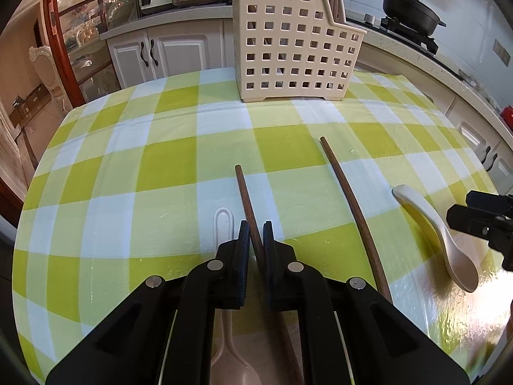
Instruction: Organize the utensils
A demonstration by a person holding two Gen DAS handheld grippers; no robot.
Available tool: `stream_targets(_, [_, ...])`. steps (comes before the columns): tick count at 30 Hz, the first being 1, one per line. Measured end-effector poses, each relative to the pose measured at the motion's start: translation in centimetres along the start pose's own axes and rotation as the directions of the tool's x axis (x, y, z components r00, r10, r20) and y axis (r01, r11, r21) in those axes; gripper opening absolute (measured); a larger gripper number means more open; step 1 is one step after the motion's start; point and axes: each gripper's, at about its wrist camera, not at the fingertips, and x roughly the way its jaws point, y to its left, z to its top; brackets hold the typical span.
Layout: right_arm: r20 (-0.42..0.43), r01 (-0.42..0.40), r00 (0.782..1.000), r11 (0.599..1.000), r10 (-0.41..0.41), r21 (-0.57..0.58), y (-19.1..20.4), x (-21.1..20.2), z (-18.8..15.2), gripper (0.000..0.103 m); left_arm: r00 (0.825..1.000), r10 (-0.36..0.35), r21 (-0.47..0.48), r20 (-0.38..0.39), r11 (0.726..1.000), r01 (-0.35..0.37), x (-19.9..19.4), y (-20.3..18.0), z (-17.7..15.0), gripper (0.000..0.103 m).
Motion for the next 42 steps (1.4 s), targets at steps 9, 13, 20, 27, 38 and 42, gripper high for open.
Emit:
stream_targets(9, [-0.016,-0.033,0.999,0.999,0.032,-0.033,1.9,0.6,0.1,0.075,0.998,-0.062,-0.01,0.018,0.998,0.062,-0.8,-0.3,0.2,0.004])
stream_targets(13, [-0.01,-0.07,0.997,0.996,0.07,-0.048,2.7,0.7,0.2,0.075,0.995,-0.089,-0.016,0.051,0.996,0.09,-1.7,-0.2,0.4,0.004])
stream_targets(20, [-0.038,-0.092,0.995,0.994,0.089,-0.063,4.1,1.6,0.4,0.075,0.989,-0.116,-0.034,0.097,0.992,0.12,-3.0,0.6,0.8,0.004])
stream_targets(27, [-0.076,-0.094,0.993,0.994,0.09,-0.054,4.7,2.2,0.5,0.075,0.985,-0.134,-0.044,0.106,0.989,0.14,-2.9,0.9,0.7,0.004])
stream_targets(38, [-0.072,0.033,0.997,0.999,-0.035,-0.018,4.8,1.8,0.5,0.075,0.984,-0.14,-0.049,0.108,0.988,0.146,-2.8,1.1,0.5,0.004])
stream_targets(42, [-0.1,0.036,0.994,0.999,-0.038,-0.02,5.1,1.9,0.4,0.075,0.985,-0.137,-0.051,0.108,0.988,0.143,-2.8,1.2,0.4,0.004])
